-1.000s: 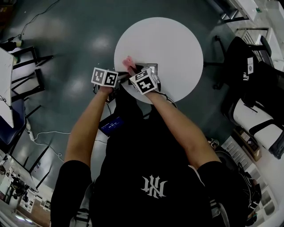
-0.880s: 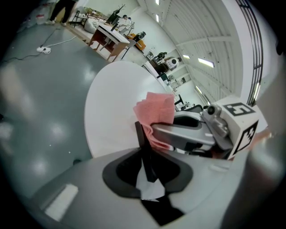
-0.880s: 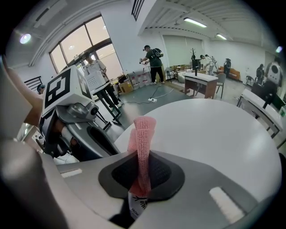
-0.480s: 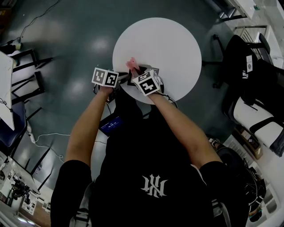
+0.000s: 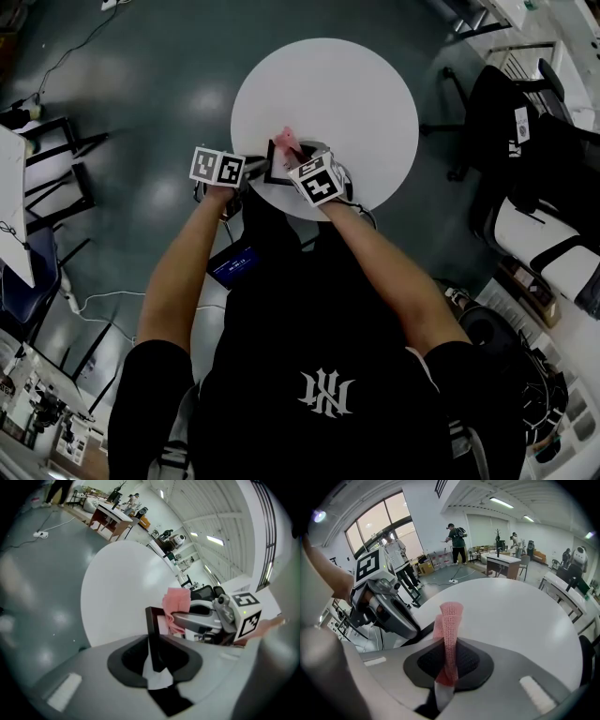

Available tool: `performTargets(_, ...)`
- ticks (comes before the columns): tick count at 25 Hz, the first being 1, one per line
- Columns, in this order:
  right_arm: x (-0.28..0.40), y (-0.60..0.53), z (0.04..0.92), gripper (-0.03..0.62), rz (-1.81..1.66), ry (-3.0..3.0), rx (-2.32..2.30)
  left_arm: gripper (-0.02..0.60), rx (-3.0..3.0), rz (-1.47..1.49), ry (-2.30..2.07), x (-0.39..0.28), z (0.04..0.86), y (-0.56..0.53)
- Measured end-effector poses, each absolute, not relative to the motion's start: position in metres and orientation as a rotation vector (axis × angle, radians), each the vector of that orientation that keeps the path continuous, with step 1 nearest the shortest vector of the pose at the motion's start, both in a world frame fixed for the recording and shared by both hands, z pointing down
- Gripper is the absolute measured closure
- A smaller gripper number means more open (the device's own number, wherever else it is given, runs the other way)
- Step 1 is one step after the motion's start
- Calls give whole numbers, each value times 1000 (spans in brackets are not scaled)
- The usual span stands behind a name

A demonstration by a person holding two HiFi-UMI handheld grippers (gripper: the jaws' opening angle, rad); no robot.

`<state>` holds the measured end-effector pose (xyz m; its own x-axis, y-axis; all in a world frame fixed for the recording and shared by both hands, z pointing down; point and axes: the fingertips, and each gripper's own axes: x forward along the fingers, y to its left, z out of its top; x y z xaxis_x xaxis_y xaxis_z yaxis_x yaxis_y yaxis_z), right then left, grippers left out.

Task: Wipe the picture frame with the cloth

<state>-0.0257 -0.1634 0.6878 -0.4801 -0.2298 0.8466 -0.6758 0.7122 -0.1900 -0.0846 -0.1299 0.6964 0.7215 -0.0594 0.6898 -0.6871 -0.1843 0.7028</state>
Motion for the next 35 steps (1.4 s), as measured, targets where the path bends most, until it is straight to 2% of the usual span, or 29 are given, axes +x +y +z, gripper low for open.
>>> performTargets(17, 48, -155, 691, 571, 673, -1951, 800, 511, 1674, 634, -586, -78, 697, -130)
performTargets(35, 76, -168, 685, 568, 637, -1893, 920, 511, 1642, 598, -605, -79, 696, -130)
